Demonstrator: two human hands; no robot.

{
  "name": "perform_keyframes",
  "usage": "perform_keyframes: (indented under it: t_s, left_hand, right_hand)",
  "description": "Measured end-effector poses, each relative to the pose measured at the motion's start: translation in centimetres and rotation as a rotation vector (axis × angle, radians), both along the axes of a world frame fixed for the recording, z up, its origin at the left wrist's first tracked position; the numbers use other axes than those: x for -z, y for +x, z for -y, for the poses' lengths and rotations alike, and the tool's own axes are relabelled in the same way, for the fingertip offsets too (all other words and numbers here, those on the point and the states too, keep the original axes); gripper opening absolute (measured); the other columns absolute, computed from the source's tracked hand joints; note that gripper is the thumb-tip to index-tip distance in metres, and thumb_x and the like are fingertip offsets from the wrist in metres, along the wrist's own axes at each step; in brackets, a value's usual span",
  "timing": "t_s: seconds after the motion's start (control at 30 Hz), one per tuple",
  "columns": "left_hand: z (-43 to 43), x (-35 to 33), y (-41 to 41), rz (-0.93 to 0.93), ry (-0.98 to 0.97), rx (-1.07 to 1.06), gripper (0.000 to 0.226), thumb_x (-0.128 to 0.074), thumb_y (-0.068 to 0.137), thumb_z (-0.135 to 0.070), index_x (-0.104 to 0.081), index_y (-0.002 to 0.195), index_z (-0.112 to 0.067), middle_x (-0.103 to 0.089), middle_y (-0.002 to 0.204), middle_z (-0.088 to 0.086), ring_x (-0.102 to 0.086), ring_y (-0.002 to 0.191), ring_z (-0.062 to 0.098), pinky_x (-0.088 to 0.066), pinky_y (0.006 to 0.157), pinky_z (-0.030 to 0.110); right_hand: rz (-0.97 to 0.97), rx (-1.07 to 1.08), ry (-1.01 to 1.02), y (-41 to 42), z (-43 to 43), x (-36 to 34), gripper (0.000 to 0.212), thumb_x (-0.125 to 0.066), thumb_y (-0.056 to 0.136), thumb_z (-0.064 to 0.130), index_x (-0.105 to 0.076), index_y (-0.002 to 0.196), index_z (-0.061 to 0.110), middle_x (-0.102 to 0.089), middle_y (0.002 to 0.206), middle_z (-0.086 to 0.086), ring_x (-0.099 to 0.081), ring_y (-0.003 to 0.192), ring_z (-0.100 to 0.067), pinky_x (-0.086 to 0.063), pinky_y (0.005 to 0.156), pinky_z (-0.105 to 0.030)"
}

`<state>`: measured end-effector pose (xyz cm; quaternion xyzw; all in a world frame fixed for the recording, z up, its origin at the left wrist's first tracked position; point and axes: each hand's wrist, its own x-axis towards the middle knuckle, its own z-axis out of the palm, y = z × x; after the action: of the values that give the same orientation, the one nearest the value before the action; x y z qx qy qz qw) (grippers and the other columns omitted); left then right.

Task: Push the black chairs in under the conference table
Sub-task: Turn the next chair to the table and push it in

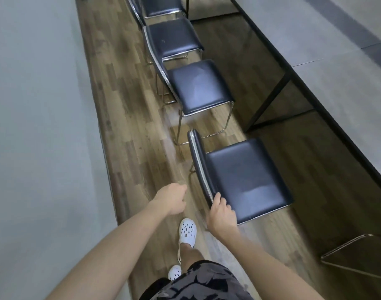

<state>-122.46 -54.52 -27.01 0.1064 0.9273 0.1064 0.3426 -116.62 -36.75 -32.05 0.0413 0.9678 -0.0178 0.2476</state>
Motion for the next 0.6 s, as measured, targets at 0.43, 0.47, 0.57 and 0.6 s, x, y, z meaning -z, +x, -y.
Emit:
perform_keyframes:
  t_s: [0.43,0.47,0.57,0.6]
  left_hand:
    - [-3.0,-0.3,-10.5,-0.149,0.048,0.165,0.034,-0.051,0.088,-0.013,-0.050,0.122,-0.012,-0.056,0.116,0.007,-0.051,0.112,0.027,-0.048,0.087,0.038]
    - [-3.2,-0.2,-11.0,-0.157,0.043,0.192,0.033,-0.051,0.087,-0.012,-0.050,0.120,-0.012,-0.056,0.115,0.007,-0.051,0.111,0.027,-0.048,0.087,0.038]
    - [-3.8,0.1,-12.8,-0.146,0.024,0.299,0.032,-0.054,0.085,-0.010,-0.050,0.117,-0.014,-0.055,0.114,0.005,-0.051,0.109,0.025,-0.049,0.085,0.035]
    - [-4.0,0.2,-13.4,-0.141,0.019,0.338,0.034,-0.055,0.085,-0.011,-0.050,0.118,-0.014,-0.055,0.115,0.004,-0.051,0.110,0.024,-0.050,0.086,0.035]
  right_hand:
    - [0.145,0.142,-0.099,-3.3,-0.1,0.9,0.082,-0.051,0.090,0.016,0.002,0.150,-0.002,-0.037,0.142,-0.016,-0.047,0.125,-0.029,-0.046,0.096,-0.032]
    - [0.154,0.154,-0.094,-3.5,-0.1,1.0,0.082,-0.051,0.090,0.017,0.002,0.150,-0.002,-0.037,0.142,-0.016,-0.047,0.125,-0.029,-0.045,0.096,-0.033]
    - [0.182,0.222,-0.101,-3.8,0.2,1.0,0.085,-0.054,0.090,0.021,0.001,0.151,0.000,-0.036,0.142,-0.016,-0.047,0.124,-0.030,-0.045,0.095,-0.034]
    - [0.189,0.253,-0.109,-3.8,0.2,1.1,0.085,-0.055,0.090,0.021,0.000,0.151,0.002,-0.037,0.142,-0.016,-0.048,0.122,-0.030,-0.046,0.094,-0.034]
